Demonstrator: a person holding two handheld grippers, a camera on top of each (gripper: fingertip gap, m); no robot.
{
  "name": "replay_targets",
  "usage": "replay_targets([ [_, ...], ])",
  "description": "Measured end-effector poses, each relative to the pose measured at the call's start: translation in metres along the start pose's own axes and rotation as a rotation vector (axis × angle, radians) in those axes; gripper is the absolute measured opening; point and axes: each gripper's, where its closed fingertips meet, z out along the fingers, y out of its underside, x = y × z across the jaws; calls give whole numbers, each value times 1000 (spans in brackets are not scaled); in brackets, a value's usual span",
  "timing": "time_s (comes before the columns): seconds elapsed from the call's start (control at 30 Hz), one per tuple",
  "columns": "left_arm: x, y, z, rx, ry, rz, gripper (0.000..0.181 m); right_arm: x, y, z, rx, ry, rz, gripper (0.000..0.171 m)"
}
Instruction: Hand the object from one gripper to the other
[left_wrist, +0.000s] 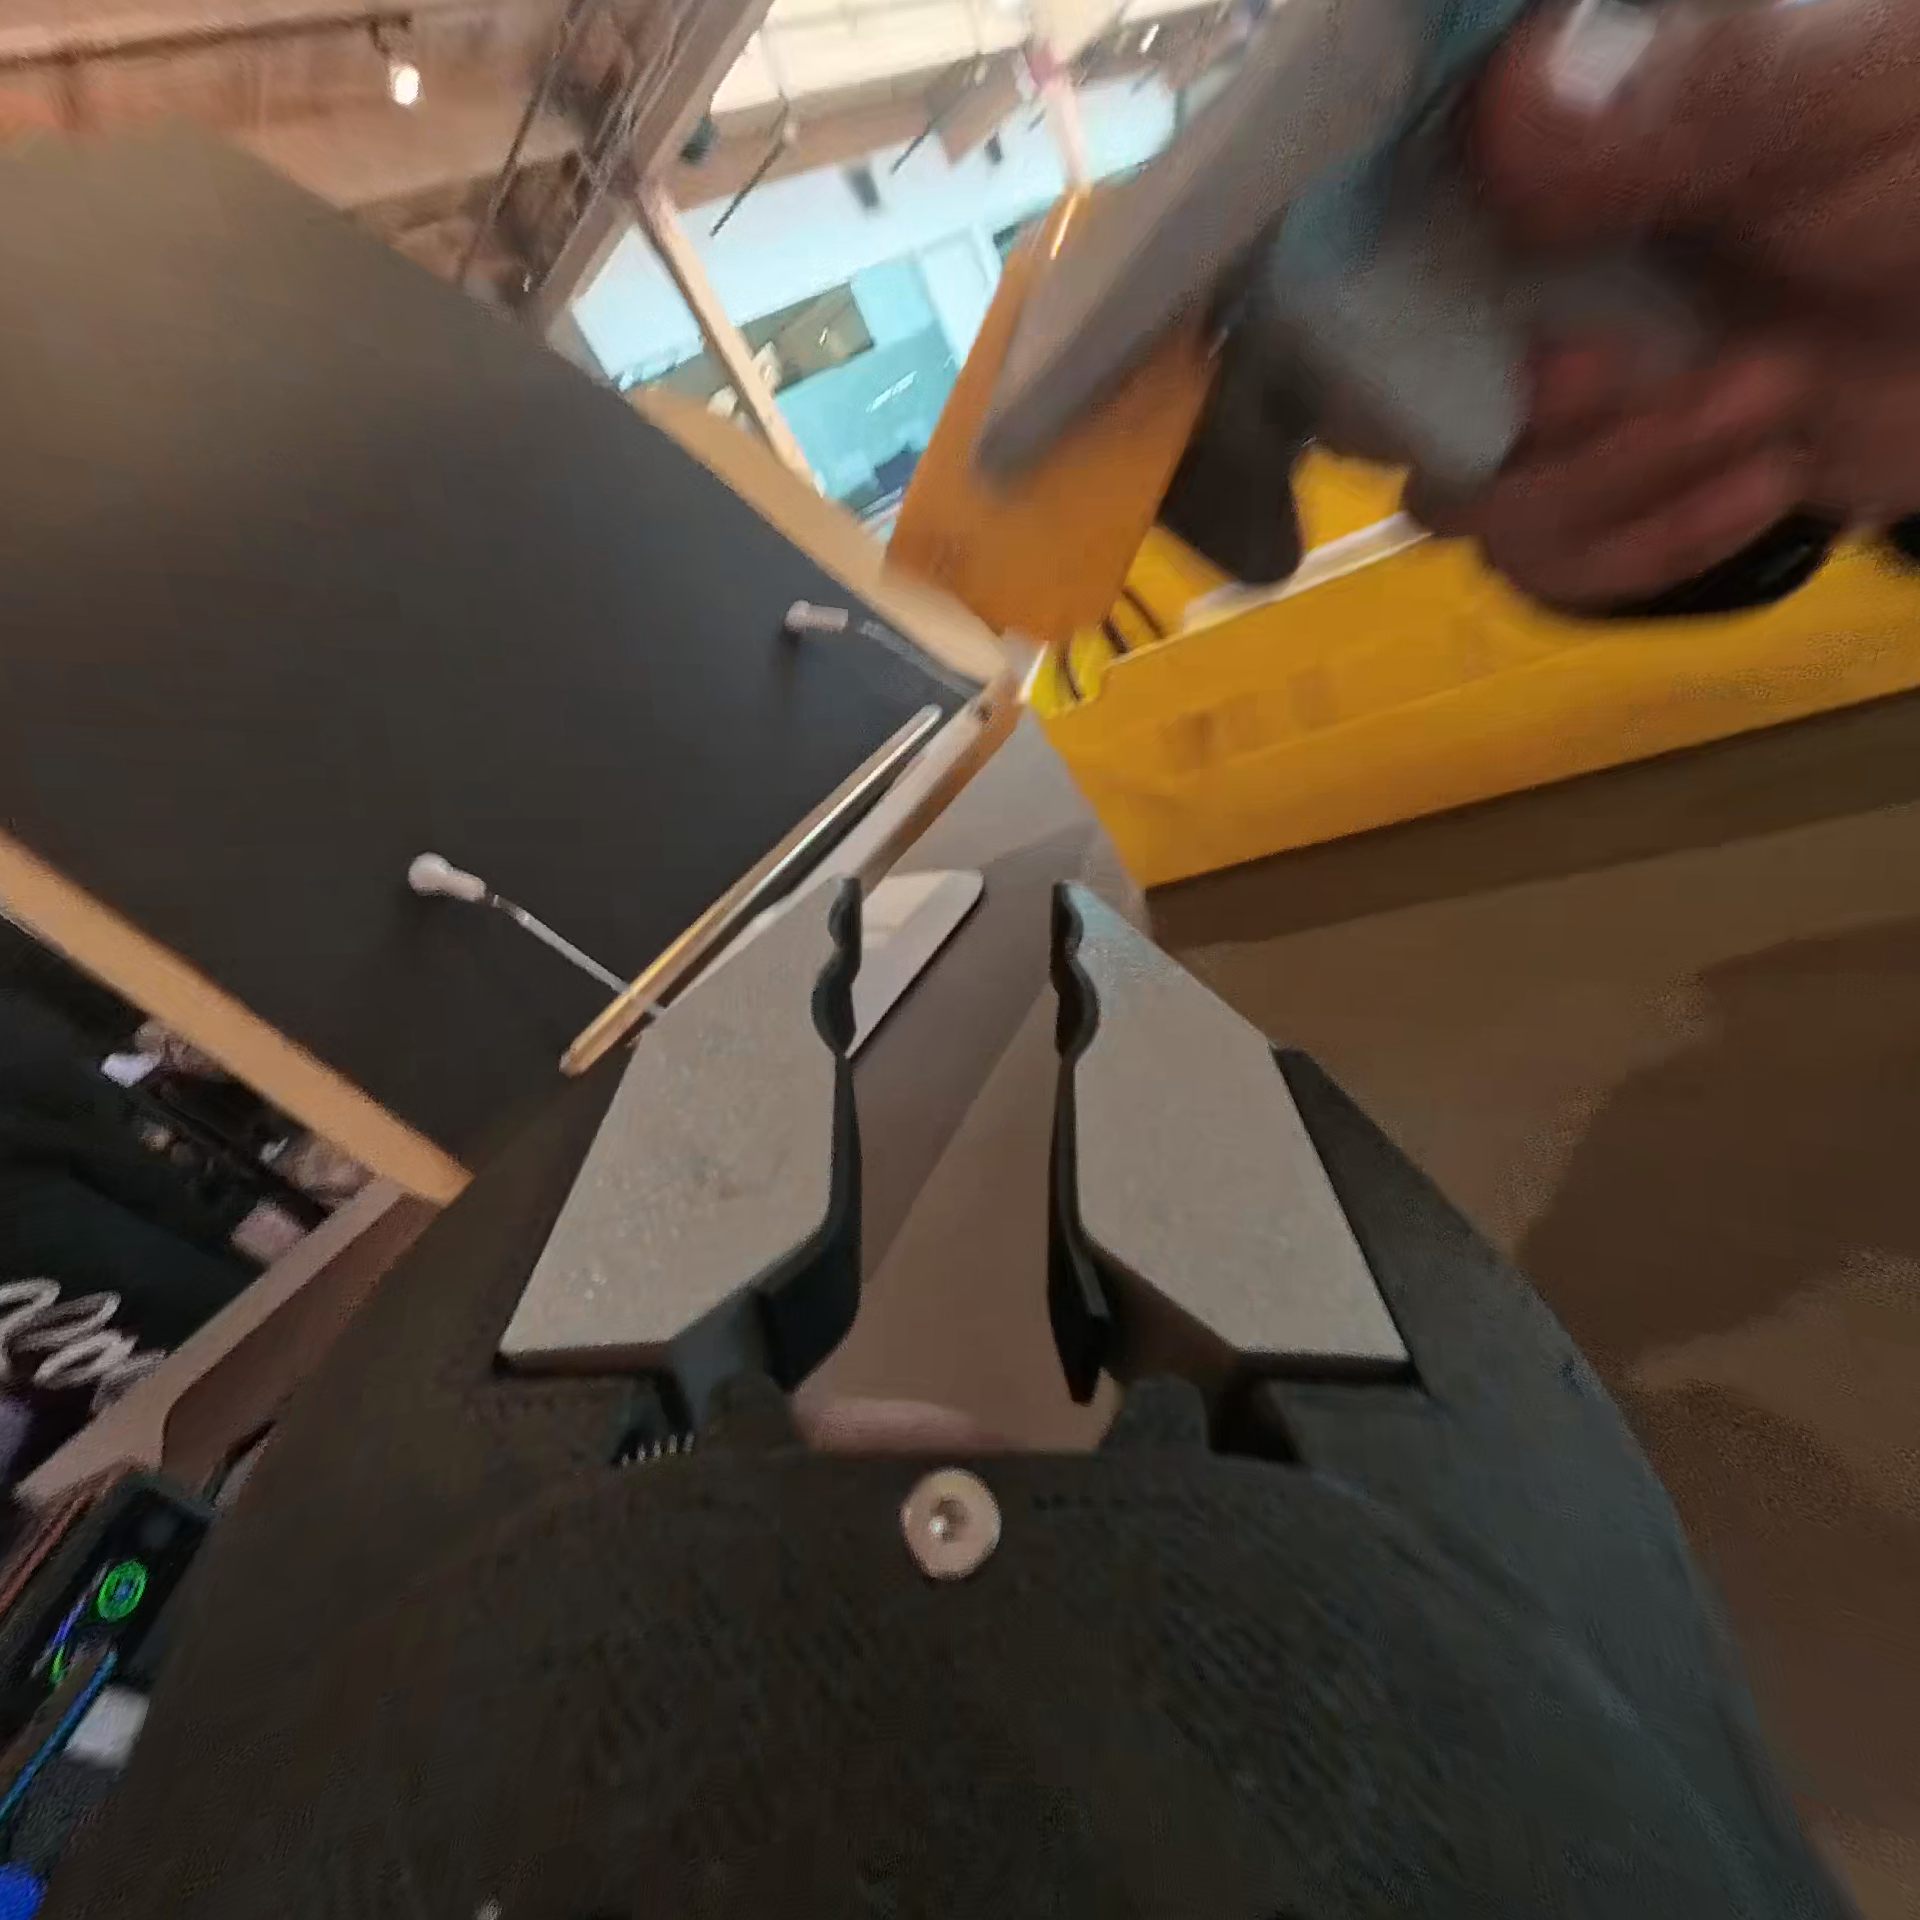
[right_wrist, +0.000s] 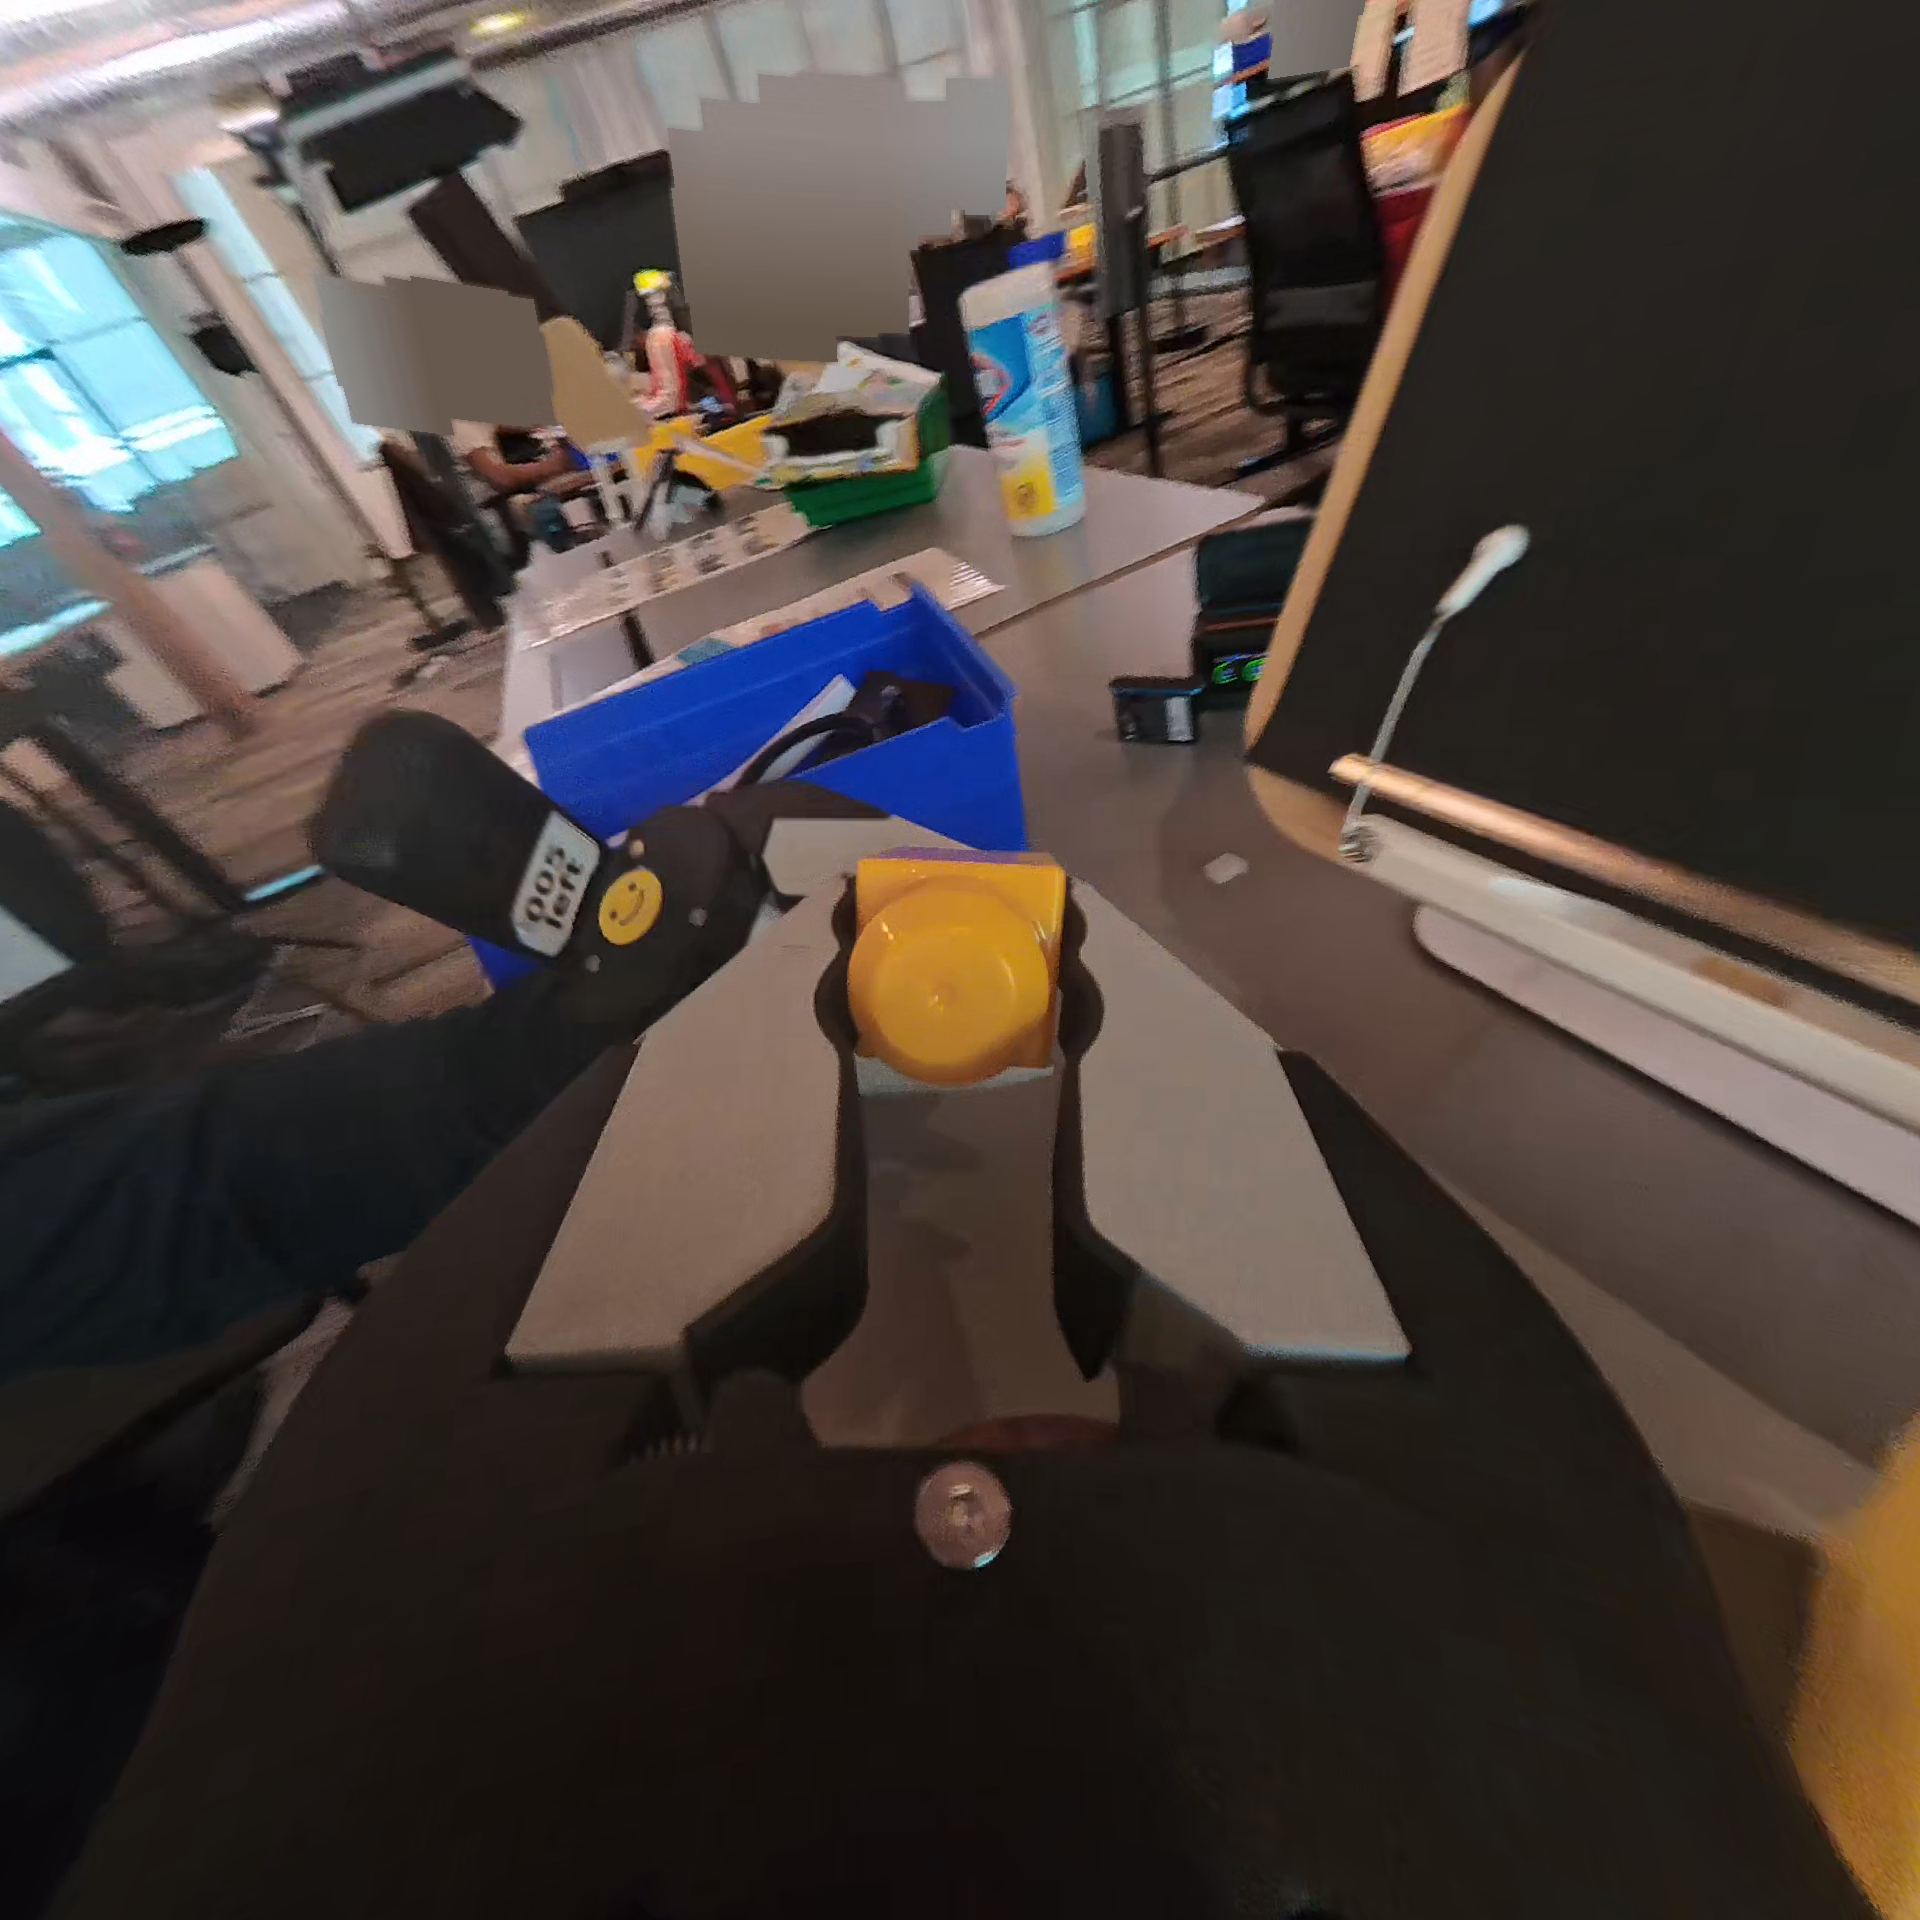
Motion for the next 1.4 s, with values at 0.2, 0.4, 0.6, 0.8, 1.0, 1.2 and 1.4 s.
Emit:
replay_targets([
  [0.2, -16, 30, 5, -150, -87, -9, 28, 48, -39, -117, -37, 410, -67, 33],
  [0.4, -16, 41, 8, -210, -105, -28, 26, 151, 27, -167, -393, 724, 16, 47],
  [0.6, -16, 51, 9, -254, -96, -57, 27, 139, -12, -139, -247, 671, 15, 44],
  [0.8, -3, 63, 14, -317, -54, -25, 28, 59, -5, -48, -257, 368, -38, 46],
  [1.0, -4, 65, 13, -335, -65, -19, 30, 71, 54, 30, -235, 362, -61, 48],
  [1.2, -8, 65, 8, -373, -91, -15, 30, 112, 107, 49, -310, 472, -247, 42],
  [1.4, 18, 11, -24, -320, 5, -116, 31, 108, 127, 54, -418, 439, -280, 44],
])
